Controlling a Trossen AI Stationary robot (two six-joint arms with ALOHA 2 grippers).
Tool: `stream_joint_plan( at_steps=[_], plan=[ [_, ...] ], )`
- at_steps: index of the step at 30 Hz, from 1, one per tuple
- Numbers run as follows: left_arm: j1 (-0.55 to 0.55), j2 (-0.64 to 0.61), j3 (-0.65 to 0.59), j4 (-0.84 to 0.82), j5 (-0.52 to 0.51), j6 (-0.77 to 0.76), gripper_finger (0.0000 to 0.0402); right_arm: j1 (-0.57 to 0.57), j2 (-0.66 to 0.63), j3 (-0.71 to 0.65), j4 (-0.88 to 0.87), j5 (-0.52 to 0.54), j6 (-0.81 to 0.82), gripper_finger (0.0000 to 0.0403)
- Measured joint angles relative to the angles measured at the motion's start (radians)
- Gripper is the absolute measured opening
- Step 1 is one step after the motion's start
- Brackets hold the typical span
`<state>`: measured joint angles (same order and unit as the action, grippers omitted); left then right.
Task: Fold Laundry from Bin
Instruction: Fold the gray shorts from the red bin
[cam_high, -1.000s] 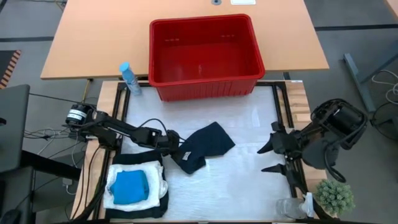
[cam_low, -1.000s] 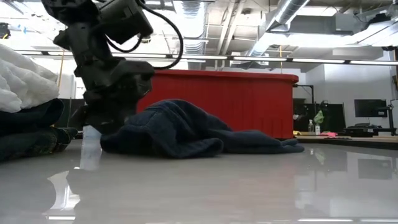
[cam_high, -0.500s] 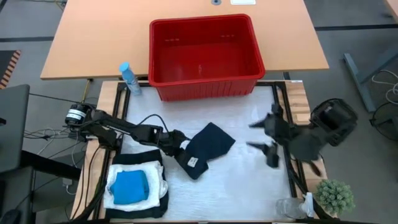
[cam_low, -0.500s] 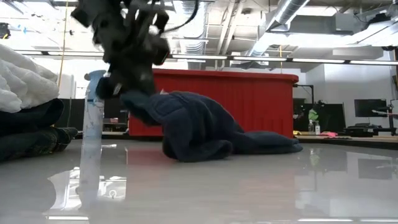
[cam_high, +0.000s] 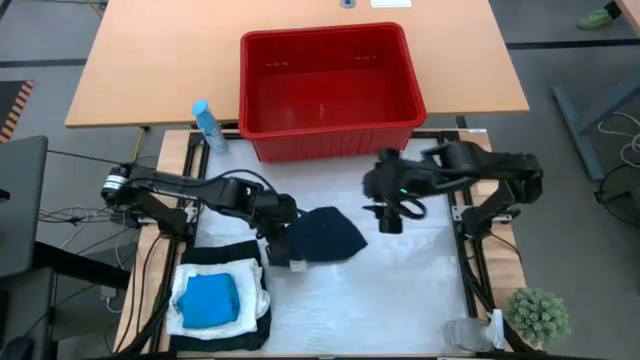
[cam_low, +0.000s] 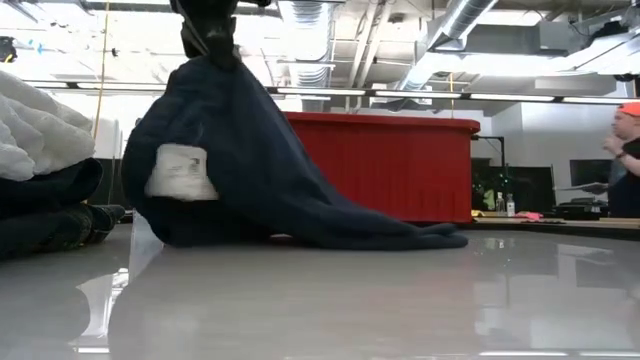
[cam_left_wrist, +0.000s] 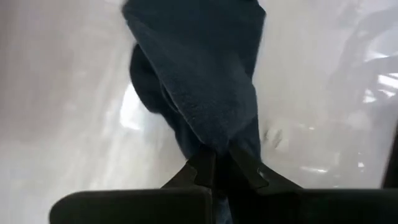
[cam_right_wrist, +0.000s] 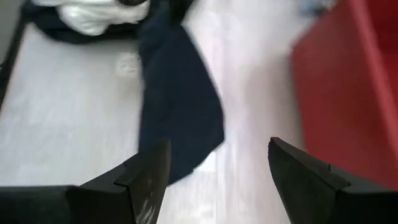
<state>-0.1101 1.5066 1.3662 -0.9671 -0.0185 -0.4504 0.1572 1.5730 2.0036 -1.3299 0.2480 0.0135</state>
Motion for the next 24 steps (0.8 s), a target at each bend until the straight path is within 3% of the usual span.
stream_joint_plan(
  at_steps=[5, 9, 16, 24],
  plan=[
    [0.001, 0.0, 0.054, -0.055, -0.036, 0.05, 0.0001, -0.124, 0.0, -0.169, 0.227, -0.2, -0.252, 0.0291],
    [0.001, 0.001, 0.058, -0.087, -0.02, 0.074, 0.0001, -0.216, 0.0, -0.309, 0.436, -0.337, -0.363, 0.0291],
    [0.0, 0.001, 0.058, -0.104, -0.015, 0.076, 0.0, -0.367, 0.018, -0.506, 0.752, -0.57, -0.389, 0.0291],
    [0.0, 0.001, 0.058, -0.1, -0.014, 0.098, 0.0, -0.424, 0.197, -0.545, 0.925, -0.729, -0.392, 0.0291]
  ],
)
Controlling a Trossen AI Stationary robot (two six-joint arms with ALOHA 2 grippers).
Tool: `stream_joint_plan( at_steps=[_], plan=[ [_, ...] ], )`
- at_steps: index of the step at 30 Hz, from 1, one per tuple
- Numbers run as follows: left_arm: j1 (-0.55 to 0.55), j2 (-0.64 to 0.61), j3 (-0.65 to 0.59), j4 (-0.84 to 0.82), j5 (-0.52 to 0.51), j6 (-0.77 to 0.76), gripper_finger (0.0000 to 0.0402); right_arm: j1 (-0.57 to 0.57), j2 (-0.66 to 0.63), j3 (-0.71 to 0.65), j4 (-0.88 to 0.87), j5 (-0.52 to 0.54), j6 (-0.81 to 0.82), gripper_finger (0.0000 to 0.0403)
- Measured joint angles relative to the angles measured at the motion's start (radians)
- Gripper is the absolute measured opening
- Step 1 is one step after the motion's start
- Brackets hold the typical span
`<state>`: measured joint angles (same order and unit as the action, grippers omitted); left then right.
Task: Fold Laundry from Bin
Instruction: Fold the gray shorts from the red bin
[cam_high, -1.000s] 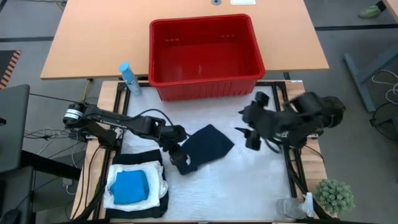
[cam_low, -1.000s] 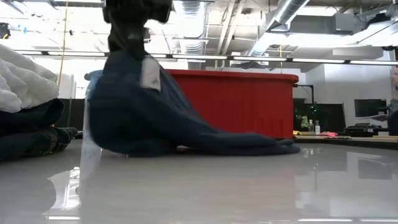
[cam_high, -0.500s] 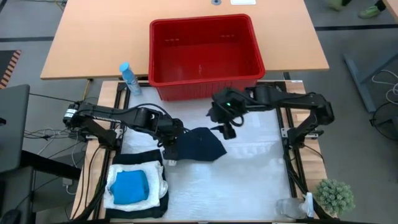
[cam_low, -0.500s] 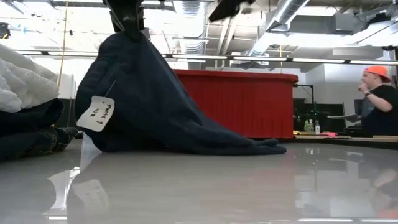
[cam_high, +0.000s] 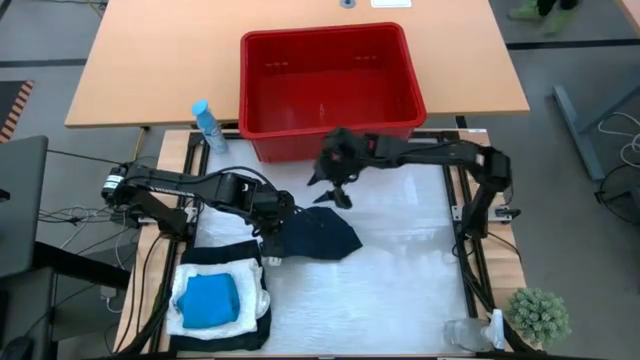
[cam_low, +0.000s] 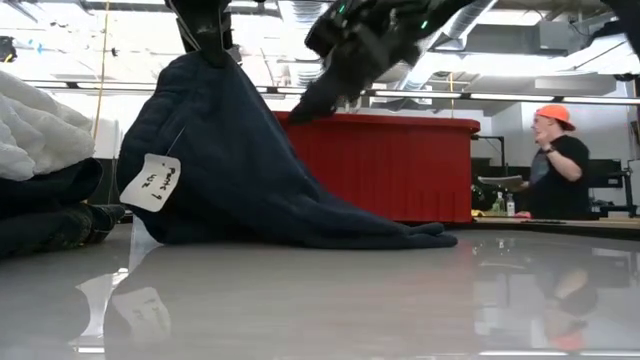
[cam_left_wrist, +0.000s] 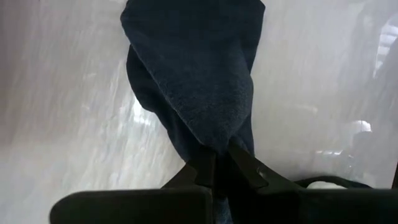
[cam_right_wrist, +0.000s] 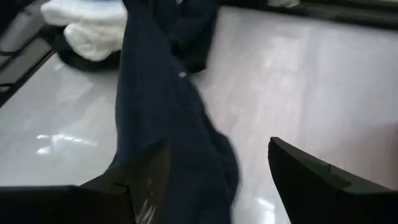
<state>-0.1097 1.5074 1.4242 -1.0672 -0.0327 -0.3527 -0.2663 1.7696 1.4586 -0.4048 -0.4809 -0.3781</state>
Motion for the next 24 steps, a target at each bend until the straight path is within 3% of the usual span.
stream_joint_plan(
  at_steps=[7, 16, 19, 24],
  plan=[
    [0.0, 0.0, 0.0, 0.0, 0.012, -0.007, 0.0, 0.001, 0.162, 0.0, 0.094, -0.103, -0.032, 0.0291],
    [0.0, 0.0, 0.0, 0.0, 0.055, -0.018, 0.0, 0.003, 0.249, 0.0, -0.01, -0.187, -0.138, 0.0274],
    [0.0, 0.0, 0.0, -0.006, 0.054, -0.018, 0.0, 0.013, 0.244, 0.0, -0.098, -0.15, -0.151, 0.0223],
    [0.0, 0.0, 0.0, -0.017, 0.034, 0.002, 0.0, 0.016, 0.202, 0.0, -0.229, -0.146, -0.153, 0.0041]
  ],
)
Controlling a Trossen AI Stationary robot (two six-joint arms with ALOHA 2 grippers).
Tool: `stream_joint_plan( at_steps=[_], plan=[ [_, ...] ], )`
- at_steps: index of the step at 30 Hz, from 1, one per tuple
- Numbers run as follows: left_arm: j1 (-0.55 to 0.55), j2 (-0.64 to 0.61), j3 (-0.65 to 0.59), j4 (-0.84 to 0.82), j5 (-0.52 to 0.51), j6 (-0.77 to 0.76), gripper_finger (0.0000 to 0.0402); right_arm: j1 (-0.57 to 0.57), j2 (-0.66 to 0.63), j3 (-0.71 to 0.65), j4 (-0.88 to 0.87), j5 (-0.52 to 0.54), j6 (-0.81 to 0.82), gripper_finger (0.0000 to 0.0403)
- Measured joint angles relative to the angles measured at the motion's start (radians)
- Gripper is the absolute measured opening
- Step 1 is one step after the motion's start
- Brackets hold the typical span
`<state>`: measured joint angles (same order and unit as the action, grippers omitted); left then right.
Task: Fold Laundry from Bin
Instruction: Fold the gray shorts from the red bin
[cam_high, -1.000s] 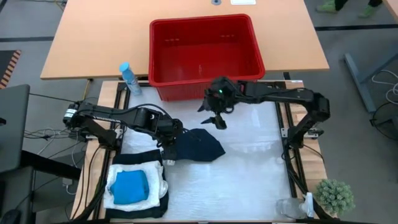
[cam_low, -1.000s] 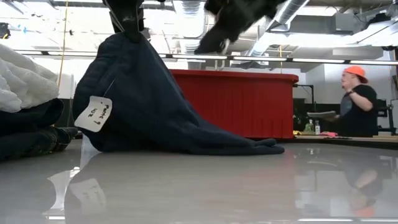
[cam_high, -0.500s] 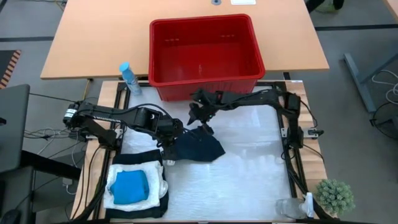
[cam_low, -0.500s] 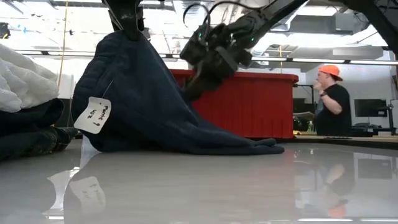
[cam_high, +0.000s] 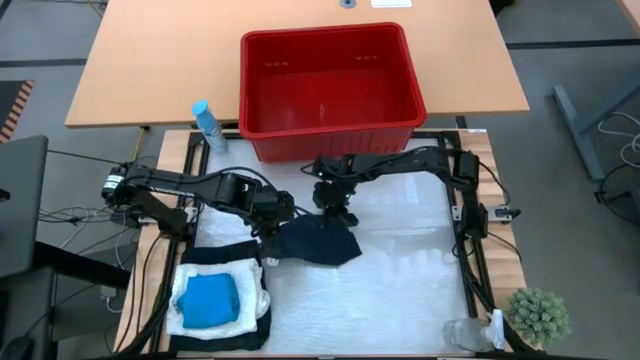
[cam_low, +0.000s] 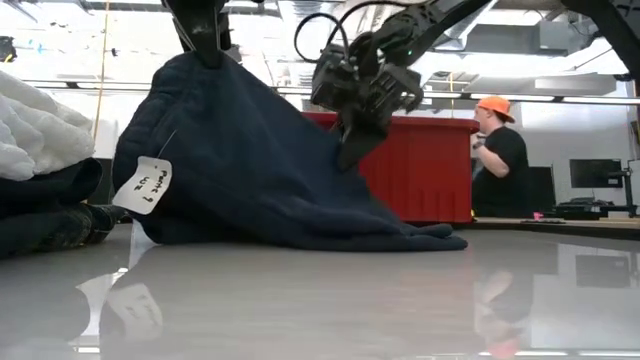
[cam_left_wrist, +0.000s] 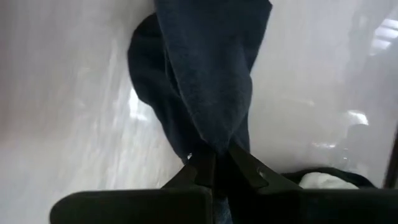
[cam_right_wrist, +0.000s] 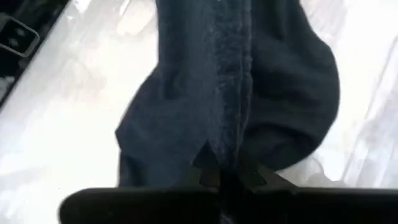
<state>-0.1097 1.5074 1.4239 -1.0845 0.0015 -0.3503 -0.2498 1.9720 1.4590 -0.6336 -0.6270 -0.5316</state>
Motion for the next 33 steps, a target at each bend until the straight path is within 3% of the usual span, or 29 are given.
stream_joint_plan(
  at_steps=[1, 5, 12, 16, 23, 28, 33],
  plan=[
    [0.0, 0.0, 0.0, 0.0, -0.011, 0.003, 0.0, -0.001, -0.011, 0.0, -0.015, -0.001, 0.01, 0.0025],
    [0.004, 0.0, 0.0, -0.001, -0.062, 0.029, 0.0, -0.002, -0.069, 0.0, -0.063, 0.038, 0.103, 0.0026],
    [0.082, 0.0, 0.0, -0.003, -0.083, 0.093, 0.0, -0.007, -0.251, 0.0, -0.18, 0.266, 0.127, 0.002],
    [0.153, 0.0, 0.0, 0.0, -0.131, 0.2, 0.0, -0.026, -0.37, 0.0, -0.221, 0.4, 0.153, 0.002],
    [0.299, 0.0, 0.086, 0.003, -0.321, 0.474, 0.0014, -0.094, -0.539, 0.0, -0.239, 0.644, 0.195, 0.002],
    [0.38, 0.0, 0.198, 0.008, -0.431, 0.626, 0.0018, -0.147, -0.613, 0.0, -0.258, 0.711, 0.253, 0.002],
    [0.399, 0.0, 0.257, -0.004, -0.424, 0.655, 0.0019, -0.156, -0.645, 0.002, -0.305, 0.728, 0.298, 0.002]
  ],
)
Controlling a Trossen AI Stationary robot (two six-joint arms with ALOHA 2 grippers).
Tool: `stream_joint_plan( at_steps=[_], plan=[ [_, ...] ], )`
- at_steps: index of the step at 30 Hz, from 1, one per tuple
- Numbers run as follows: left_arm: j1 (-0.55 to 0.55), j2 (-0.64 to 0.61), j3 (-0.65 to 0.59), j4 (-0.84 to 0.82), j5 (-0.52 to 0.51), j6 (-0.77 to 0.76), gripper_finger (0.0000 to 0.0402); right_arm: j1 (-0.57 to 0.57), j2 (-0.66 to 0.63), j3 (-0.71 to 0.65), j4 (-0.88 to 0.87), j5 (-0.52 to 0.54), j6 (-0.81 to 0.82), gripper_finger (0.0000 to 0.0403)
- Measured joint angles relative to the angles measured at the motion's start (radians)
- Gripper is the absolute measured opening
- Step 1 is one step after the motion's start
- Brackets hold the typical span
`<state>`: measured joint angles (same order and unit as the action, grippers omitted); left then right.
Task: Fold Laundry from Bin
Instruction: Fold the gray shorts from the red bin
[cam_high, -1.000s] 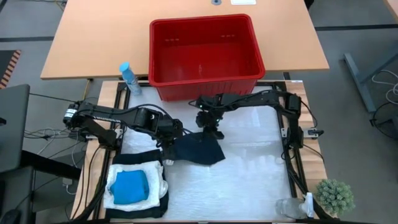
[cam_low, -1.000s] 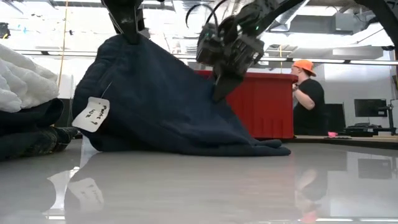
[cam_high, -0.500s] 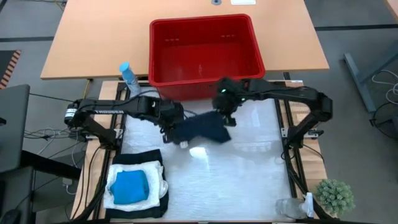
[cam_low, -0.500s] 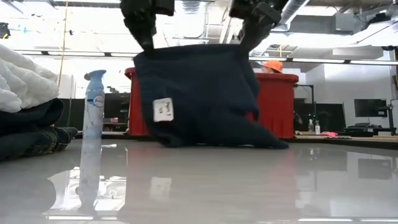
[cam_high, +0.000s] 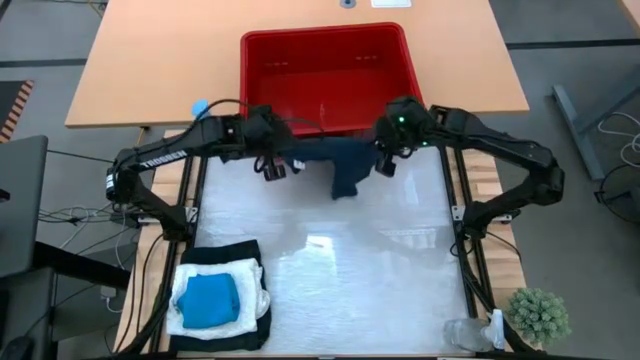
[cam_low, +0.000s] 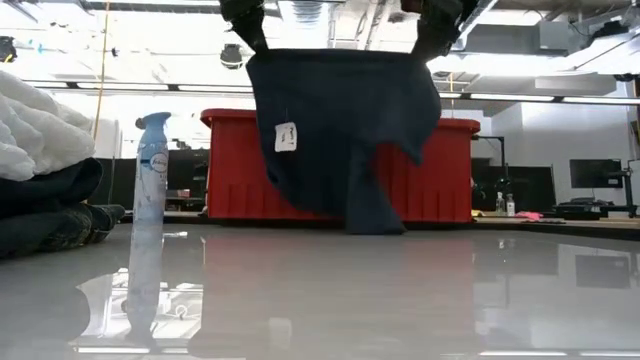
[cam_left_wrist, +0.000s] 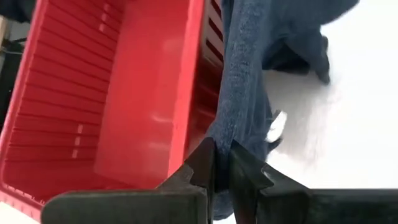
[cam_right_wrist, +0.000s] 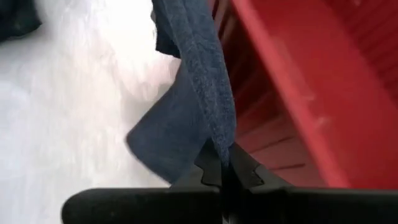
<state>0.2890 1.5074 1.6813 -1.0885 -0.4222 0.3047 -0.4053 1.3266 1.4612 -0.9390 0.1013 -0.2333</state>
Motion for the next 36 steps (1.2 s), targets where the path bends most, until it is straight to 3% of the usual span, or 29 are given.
stream_joint_plan(
  at_steps=[4, 9, 12, 17, 22, 27, 31, 36],
  plan=[
    [-0.043, 0.002, 0.001, -0.088, 0.012, -0.016, 0.0007, 0.055, 0.012, 0.0, -0.068, -0.015, 0.064, 0.002],
    [-0.152, 0.002, -0.02, -0.255, 0.106, -0.118, 0.0005, 0.205, 0.044, 0.0, -0.103, -0.1, 0.146, 0.002],
    [-0.213, 0.001, -0.019, -0.296, 0.1, -0.121, 0.0003, 0.291, 0.056, -0.001, -0.123, -0.09, 0.149, 0.002],
    [-0.216, 0.001, -0.02, -0.164, -0.04, 0.005, 0.0002, 0.318, 0.047, -0.002, -0.218, 0.086, 0.221, 0.002],
    [-0.136, 0.017, -0.021, 0.033, -0.087, 0.21, 0.0001, 0.272, 0.038, -0.002, -0.3, 0.238, 0.242, 0.0019],
    [-0.093, 0.046, -0.01, 0.19, -0.282, 0.443, 0.0001, 0.231, 0.039, 0.028, -0.332, 0.416, 0.269, 0.0019],
    [-0.11, 0.059, 0.012, 0.178, -0.365, 0.451, 0.0001, 0.244, 0.039, 0.086, -0.341, 0.42, 0.319, 0.0019],
    [-0.182, 0.061, 0.012, -0.02, -0.319, 0.229, 0.0, 0.342, 0.043, 0.084, -0.331, 0.329, 0.414, 0.0019]
  ],
)
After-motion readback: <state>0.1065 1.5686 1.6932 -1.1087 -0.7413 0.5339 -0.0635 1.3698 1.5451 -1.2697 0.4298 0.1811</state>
